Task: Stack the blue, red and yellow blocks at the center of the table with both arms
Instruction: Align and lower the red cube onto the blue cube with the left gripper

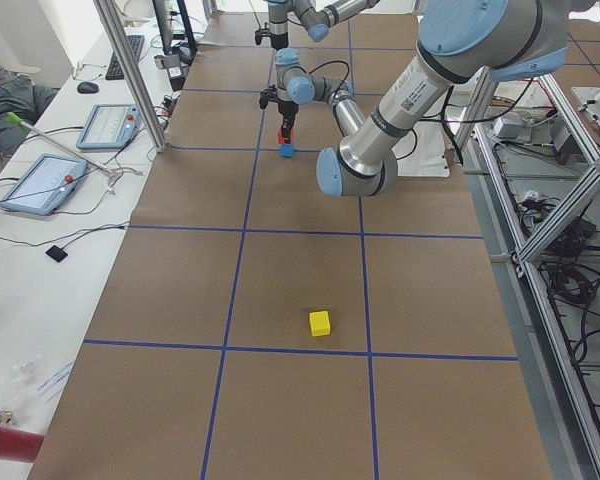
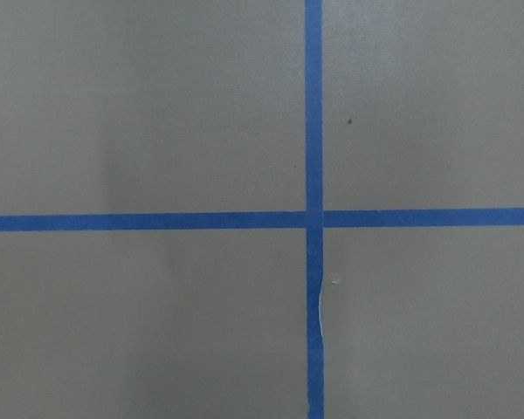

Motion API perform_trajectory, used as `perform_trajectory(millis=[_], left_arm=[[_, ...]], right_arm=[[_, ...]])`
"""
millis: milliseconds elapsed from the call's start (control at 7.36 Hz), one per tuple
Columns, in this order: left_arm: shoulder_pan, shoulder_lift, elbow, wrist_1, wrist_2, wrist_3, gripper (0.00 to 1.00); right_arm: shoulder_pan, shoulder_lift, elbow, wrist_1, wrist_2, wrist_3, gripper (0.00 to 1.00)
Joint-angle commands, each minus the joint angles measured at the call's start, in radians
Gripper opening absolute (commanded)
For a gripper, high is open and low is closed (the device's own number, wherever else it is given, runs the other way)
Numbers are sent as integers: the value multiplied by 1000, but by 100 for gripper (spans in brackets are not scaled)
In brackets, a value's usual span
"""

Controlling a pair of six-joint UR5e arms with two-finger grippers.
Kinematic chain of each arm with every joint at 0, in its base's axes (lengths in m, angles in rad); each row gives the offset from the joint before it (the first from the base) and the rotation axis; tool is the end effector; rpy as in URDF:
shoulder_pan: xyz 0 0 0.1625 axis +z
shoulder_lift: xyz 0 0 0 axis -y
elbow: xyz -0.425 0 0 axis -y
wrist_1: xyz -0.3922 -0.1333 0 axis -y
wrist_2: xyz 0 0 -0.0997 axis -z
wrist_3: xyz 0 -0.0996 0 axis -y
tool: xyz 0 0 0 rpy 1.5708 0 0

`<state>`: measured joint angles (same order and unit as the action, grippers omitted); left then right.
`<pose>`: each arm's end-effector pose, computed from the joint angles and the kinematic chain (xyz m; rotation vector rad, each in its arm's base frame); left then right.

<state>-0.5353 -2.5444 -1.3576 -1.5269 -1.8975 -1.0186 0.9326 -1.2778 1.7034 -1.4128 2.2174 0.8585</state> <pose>0.6130 -0.4813 0.1368 0.0999 0.7695 0.1331 -0.3027 -0.5312 0.4189 -0.0147 -0.8418 0.0185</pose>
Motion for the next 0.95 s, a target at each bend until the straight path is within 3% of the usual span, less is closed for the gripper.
perform_trajectory(millis=[0,136,272,407,815], left_arm=[[0,1,2,2,0,0,25],[0,1,2,2,0,0,52],[5,0,11,4,0,-2,89],[9,1,11,4,0,-5,99],[9,-4,-3,4,0,-8,99]], right_arm=[[0,3,2,0,2,1,100],[0,0,2,0,2,1,100],[0,0,2,0,4,1,100],[0,0,2,0,4,1,100],[0,0,2,0,4,1,100]])
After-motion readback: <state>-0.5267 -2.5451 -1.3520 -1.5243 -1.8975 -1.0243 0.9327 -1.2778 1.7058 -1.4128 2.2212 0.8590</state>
